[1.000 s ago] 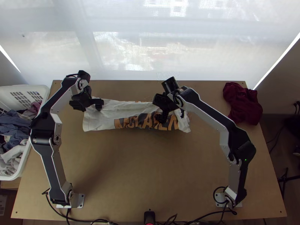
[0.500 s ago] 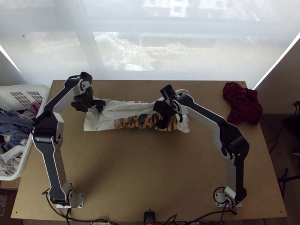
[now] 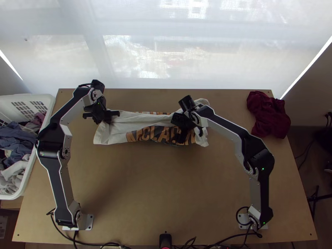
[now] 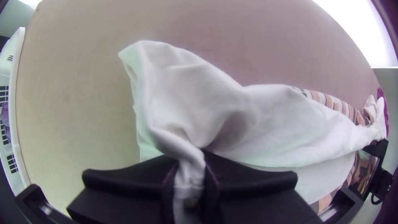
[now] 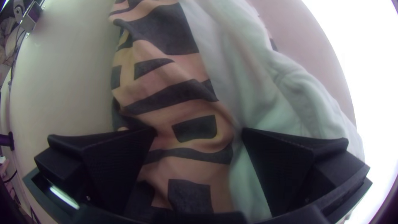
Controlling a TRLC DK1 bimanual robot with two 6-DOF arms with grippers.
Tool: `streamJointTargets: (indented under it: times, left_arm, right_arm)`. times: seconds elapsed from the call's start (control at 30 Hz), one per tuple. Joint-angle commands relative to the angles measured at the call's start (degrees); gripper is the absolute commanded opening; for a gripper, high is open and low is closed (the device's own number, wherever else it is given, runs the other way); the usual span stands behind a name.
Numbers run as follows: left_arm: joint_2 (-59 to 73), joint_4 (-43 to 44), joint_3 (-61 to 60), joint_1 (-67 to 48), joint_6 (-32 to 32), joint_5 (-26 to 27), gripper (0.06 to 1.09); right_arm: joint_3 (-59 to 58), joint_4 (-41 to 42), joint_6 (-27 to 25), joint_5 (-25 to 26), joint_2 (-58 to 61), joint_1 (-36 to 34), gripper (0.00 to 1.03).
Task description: Fold the t-shirt
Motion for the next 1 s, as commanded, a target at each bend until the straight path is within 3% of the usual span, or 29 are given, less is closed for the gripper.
streamJointTargets:
  times: [0.0, 0.63, 0.97]
  left_arm:
    - [-1.8, 0.0, 1.1, 0.1, -0.3, 0.2, 0.10]
    - [-1.7, -12.3, 22.9, -4.1, 0.1, 12.3, 0.09]
    - [-1.1, -12.9, 16.1, 0.2, 0.1, 11.4, 0.09]
  right_arm:
    - [-0.5, 0.1, 0.2, 0.3, 0.4, -0.3, 0.98]
    - [-0.1, 0.5, 1.2, 1.5, 1.5, 0.4, 0.98]
    - [1.7, 0.5, 1.1, 2.0, 1.8, 0.4, 0.98]
